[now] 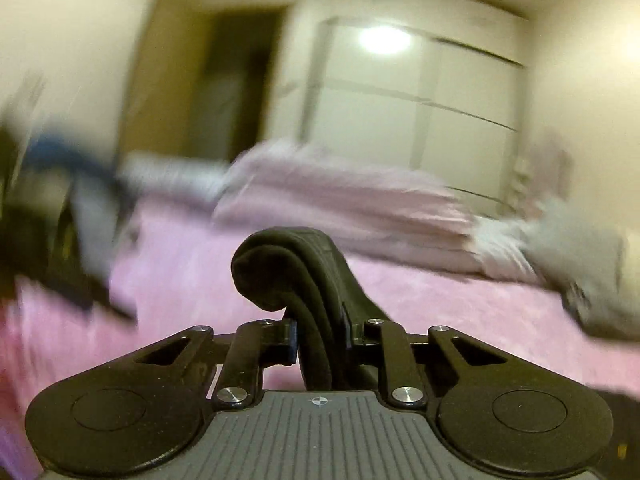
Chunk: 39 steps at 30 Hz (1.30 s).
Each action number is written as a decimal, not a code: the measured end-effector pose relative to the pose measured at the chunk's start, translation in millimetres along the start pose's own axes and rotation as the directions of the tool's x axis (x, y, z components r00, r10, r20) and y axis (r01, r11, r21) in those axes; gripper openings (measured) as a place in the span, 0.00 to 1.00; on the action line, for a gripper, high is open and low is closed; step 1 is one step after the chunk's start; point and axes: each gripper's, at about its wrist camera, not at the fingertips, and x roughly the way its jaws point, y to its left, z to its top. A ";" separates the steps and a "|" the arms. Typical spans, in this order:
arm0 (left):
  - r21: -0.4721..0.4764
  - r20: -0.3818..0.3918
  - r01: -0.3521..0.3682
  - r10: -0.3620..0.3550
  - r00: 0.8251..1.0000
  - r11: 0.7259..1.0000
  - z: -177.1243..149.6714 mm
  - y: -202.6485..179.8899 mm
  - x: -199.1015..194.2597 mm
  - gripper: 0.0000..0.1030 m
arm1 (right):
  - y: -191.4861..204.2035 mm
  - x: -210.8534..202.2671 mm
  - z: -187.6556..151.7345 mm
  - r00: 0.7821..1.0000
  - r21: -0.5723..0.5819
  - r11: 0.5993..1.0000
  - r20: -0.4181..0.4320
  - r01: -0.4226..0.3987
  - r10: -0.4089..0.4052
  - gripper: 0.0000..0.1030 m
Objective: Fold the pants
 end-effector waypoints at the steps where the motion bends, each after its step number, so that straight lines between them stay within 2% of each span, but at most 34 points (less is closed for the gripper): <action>1: 0.018 0.010 0.022 -0.022 1.000 1.000 3.8 -12.4 1.8 0.63 | -21.0 -9.4 10.9 0.999 0.079 0.997 0.036 0.023 -0.026 0.16; 4: 0.078 0.023 0.104 -0.106 0.994 0.992 13.2 -61.3 10.8 0.63 | -88.5 -37.6 33.7 0.989 0.267 0.960 0.095 0.086 -0.115 0.16; 7: 0.146 0.007 0.198 -0.201 0.980 0.969 15.3 -114.2 22.9 0.63 | -161.7 -66.6 33.0 0.974 0.438 0.885 0.084 0.154 -0.211 0.17; 9: 0.187 -0.020 0.253 -0.253 0.967 0.949 10.5 -149.6 34.2 0.64 | -209.7 -84.1 16.0 0.958 0.539 0.811 0.027 0.227 -0.286 0.24; 11: 0.217 -0.073 0.297 -0.288 0.955 0.930 1.4 -180.8 49.6 0.64 | -260.1 -99.2 -15.8 0.935 0.621 0.708 -0.124 0.335 -0.334 0.61; 12: 0.225 -0.114 0.322 -0.304 0.946 0.920 -4.9 -196.6 60.6 0.64 | -280.4 -103.0 -33.0 0.912 0.652 0.644 -0.214 0.400 -0.349 0.61; 13: 0.222 -0.146 0.341 -0.315 0.938 0.913 -10.9 -208.4 68.8 0.64 | -301.2 -109.1 -51.3 0.885 0.687 0.563 -0.304 0.460 -0.352 0.61; 14: 0.218 -0.172 0.356 -0.323 0.931 0.909 -17.0 -218.6 75.7 0.64 | -317.1 -119.3 -65.5 0.881 0.725 0.505 -0.334 0.468 -0.337 0.61; 16: 0.220 -0.208 0.379 -0.336 0.919 0.899 -30.0 -236.2 85.2 0.64 | -339.1 -141.2 -79.3 0.906 0.799 0.445 -0.282 0.405 -0.317 0.61; 18: 0.225 -0.223 0.385 -0.337 0.914 0.895 -38.9 -249.2 92.2 0.64 | -352.3 -151.7 -79.4 0.931 0.839 0.437 -0.202 0.324 -0.303 0.61; 19: 0.223 -0.232 0.387 -0.337 0.913 0.895 -42.3 -251.2 93.5 0.64 | -363.9 -151.9 -78.2 0.938 0.847 0.434 -0.190 0.306 -0.291 0.61; 22: 0.228 -0.246 0.386 -0.331 0.911 0.894 -50.3 -260.9 97.3 0.64 | -383.6 -141.9 -82.5 0.930 0.846 0.413 -0.231 0.337 -0.286 0.61; 23: 0.234 -0.244 0.383 -0.328 0.913 0.893 -51.3 -262.4 98.5 0.64 | -389.8 -135.3 -86.2 0.929 0.845 0.407 -0.246 0.345 -0.277 0.58; 24: 0.242 -0.240 0.379 -0.324 0.915 0.893 -52.6 -264.7 98.8 0.64 | -395.0 -128.8 -88.5 0.937 0.850 0.413 -0.236 0.328 -0.258 0.44; 25: 0.247 -0.237 0.376 -0.320 0.917 0.893 -53.9 -264.9 97.3 0.64 | -386.9 -137.9 -91.6 0.945 0.844 0.440 -0.219 0.308 -0.242 0.26; 27: 0.251 -0.226 0.374 -0.321 0.920 0.893 -54.9 -267.6 95.9 0.63 | -372.1 -140.6 -74.9 0.945 0.775 0.549 -0.193 0.311 -0.264 0.22; 28: 0.255 -0.221 0.376 -0.324 0.920 0.891 -54.2 -268.5 95.7 0.63 | -367.3 -143.6 -68.2 0.955 0.758 0.593 -0.138 0.273 -0.263 0.20; 30: 0.275 -0.210 0.373 -0.323 0.923 0.886 -57.6 -272.7 94.6 0.63 | -363.6 -147.3 -67.1 0.958 0.729 0.646 -0.044 0.226 -0.285 0.20; 31: 0.288 -0.207 0.369 -0.319 0.925 0.884 -60.2 -275.8 96.9 0.62 | -368.0 -141.7 -73.9 0.945 0.718 0.636 -0.092 0.282 -0.314 0.20; 32: 0.299 -0.209 0.361 -0.309 0.928 0.883 -62.5 -278.8 98.8 0.60 | -377.0 -132.2 -86.9 0.929 0.717 0.604 -0.176 0.347 -0.325 0.20; 33: 0.308 -0.215 0.348 -0.292 0.932 0.885 -66.3 -282.0 103.0 0.57 | -387.7 -122.6 -105.9 0.912 0.729 0.555 -0.260 0.402 -0.319 0.20; 34: 0.306 -0.218 0.349 -0.292 0.931 0.886 -68.6 -282.7 105.8 0.57 | -395.8 -123.1 -121.0 0.917 0.774 0.503 -0.256 0.384 -0.306 0.20; 35: 0.298 -0.219 0.350 -0.293 0.931 0.888 -70.3 -282.5 106.7 0.57 | -400.1 -127.8 -125.7 0.931 0.815 0.469 -0.224 0.341 -0.288 0.22; 36: 0.291 -0.217 0.348 -0.293 0.931 0.891 -70.9 -281.4 106.8 0.57 | -402.2 -131.1 -123.6 0.936 0.829 0.453 -0.222 0.329 -0.272 0.24; 37: 0.283 -0.218 0.352 -0.297 0.930 0.892 -70.4 -279.4 107.4 0.57 | -403.1 -132.9 -119.6 0.936 0.827 0.454 -0.231 0.332 -0.264 0.29; 38: 0.263 -0.224 0.355 -0.301 0.927 0.897 -69.0 -277.0 108.8 0.57 | -403.3 -134.9 -114.1 0.928 0.815 0.457 -0.255 0.357 -0.270 0.43; 39: 0.234 -0.231 0.362 -0.310 0.922 0.902 -67.2 -274.1 110.3 0.57 | -403.6 -137.6 -109.3 0.918 0.804 0.454 -0.276 0.383 -0.286 0.51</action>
